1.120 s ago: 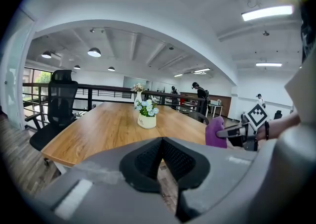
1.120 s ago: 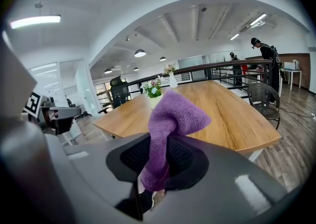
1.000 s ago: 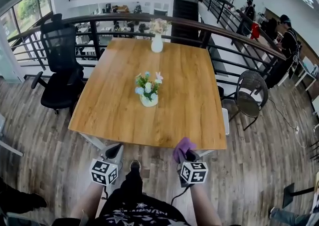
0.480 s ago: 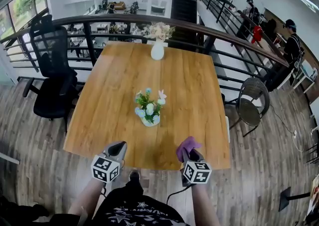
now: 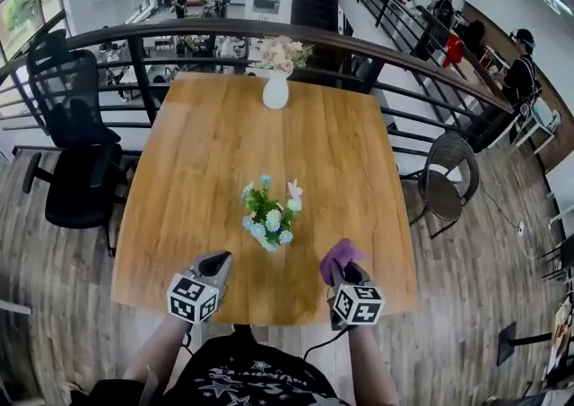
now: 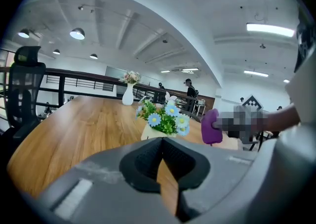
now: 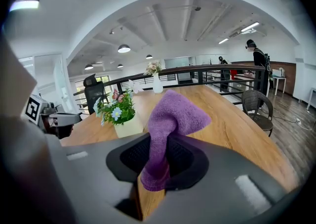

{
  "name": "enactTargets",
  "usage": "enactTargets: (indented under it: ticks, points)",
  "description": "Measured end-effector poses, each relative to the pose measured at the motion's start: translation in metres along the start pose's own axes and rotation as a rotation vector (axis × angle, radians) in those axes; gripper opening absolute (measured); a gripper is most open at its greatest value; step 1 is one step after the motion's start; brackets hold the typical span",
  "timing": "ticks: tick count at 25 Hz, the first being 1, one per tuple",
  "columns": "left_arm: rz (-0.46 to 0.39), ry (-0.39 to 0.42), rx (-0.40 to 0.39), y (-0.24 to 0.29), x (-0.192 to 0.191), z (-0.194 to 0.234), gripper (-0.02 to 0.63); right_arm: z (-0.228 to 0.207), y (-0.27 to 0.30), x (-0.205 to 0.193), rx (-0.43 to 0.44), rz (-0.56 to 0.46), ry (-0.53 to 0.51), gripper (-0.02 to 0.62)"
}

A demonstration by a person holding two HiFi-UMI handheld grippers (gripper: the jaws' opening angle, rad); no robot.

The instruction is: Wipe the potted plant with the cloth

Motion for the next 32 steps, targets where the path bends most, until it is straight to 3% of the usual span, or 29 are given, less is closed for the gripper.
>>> enactTargets:
  ticks: [5, 9, 12, 17, 22, 32]
  points:
    - [0.039, 0.046, -0.074, 0.025, -0.001, 0.015, 0.011, 0.0, 0.018, 0.01, -0.037, 0.003, -0.007, 0.086]
    - [0.066, 0.087, -0.141, 0.042, -0.007, 0.011, 0.146, 0.004, 0.026, 0.007, -0.036, 0.023, -0.011, 0.086]
    - [0.075, 0.117, -0.17, 0.053, -0.01, 0.005, 0.301, 0.006, 0.03, 0.006, -0.019, 0.039, -0.02, 0.086]
    - [0.117, 0.134, -0.176, 0.07, -0.014, -0.004, 0.405, -0.002, 0.04, 0.012, 0.015, 0.056, -0.029, 0.086]
    - [0.128, 0.154, -0.134, 0.085, -0.009, -0.006, 0.416, -0.011, 0.061, 0.026, 0.078, 0.089, -0.088, 0.086]
    - [0.172, 0.17, -0.05, 0.116, -0.007, -0.002, 0.416, -0.007, 0.107, 0.056, 0.317, 0.122, -0.238, 0.086]
Point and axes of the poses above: the fingertips, and each gripper's own axes: y forward along the fingers, z to its left, x out of its top, the point moved 6 cm from there along -y, backward along the fingers, and after that the axes turned 3 degrees about -z, right-handed, at the moved point
